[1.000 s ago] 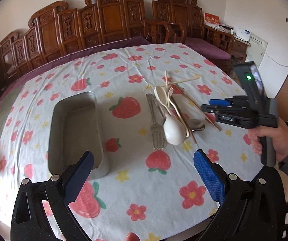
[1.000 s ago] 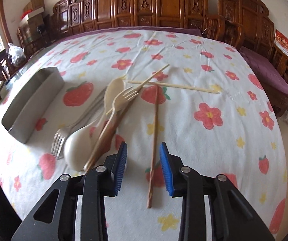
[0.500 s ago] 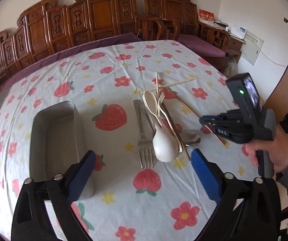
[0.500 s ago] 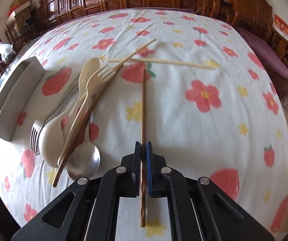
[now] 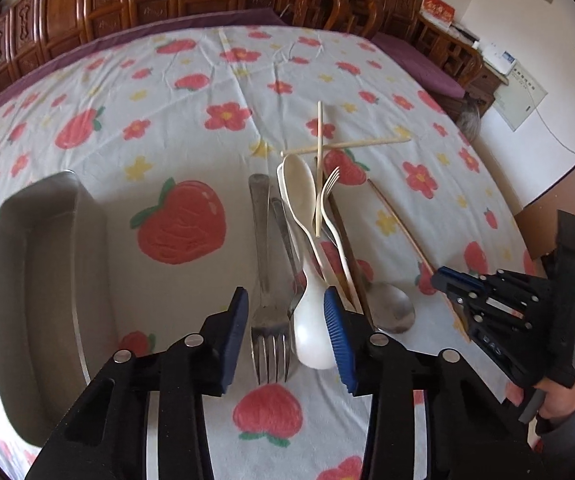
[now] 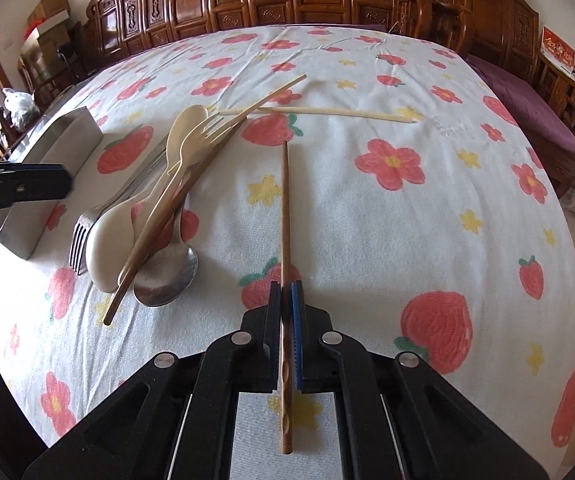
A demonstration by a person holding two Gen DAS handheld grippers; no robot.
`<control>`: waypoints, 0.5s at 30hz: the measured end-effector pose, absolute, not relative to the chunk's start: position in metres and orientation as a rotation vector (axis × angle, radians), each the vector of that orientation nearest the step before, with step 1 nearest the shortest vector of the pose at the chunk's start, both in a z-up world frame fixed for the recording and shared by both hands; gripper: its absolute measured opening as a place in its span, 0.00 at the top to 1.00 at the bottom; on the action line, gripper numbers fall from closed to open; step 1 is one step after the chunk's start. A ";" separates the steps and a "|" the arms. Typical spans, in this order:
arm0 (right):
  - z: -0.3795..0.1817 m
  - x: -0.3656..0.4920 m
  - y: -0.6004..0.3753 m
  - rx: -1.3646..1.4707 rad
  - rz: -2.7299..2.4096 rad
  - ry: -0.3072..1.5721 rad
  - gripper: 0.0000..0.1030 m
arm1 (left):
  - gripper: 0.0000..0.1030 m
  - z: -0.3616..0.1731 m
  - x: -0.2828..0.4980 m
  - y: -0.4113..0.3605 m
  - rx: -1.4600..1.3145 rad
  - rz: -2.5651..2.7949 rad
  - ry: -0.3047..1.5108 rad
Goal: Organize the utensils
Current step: 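Grasp the metal fork handle with the left tool while the right tool holds the chopstick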
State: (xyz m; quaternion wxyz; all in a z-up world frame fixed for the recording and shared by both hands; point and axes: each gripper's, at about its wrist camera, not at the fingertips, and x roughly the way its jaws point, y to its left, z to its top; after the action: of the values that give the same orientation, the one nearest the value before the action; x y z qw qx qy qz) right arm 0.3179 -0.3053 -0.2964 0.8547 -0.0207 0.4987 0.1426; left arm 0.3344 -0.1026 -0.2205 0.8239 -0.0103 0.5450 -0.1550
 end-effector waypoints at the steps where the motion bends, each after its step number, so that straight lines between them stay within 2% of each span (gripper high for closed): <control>1: -0.297 0.318 -0.307 -0.040 0.309 1.048 0.94 | 0.73 -0.226 0.340 -0.103 -0.028 -0.325 1.176; 2: -0.297 0.318 -0.309 -0.029 0.319 1.047 0.94 | 0.77 -0.232 0.346 -0.104 -0.032 -0.314 1.197; 8: -0.297 0.318 -0.309 -0.026 0.324 1.044 0.94 | 0.79 -0.253 0.366 -0.111 -0.002 -0.262 1.245; 11: -0.297 0.318 -0.310 -0.026 0.324 1.045 0.94 | 0.88 -0.258 0.370 -0.119 0.049 -0.246 1.254; 15: -0.297 0.318 -0.310 -0.032 0.320 1.043 0.94 | 0.89 -0.263 0.372 -0.133 0.153 -0.211 1.255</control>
State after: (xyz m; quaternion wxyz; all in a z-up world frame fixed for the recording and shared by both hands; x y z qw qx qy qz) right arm 0.3184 -0.3098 -0.2972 0.8549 -0.0153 0.4958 0.1520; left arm 0.3717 -0.1326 -0.2635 0.8015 0.0712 0.5855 -0.0984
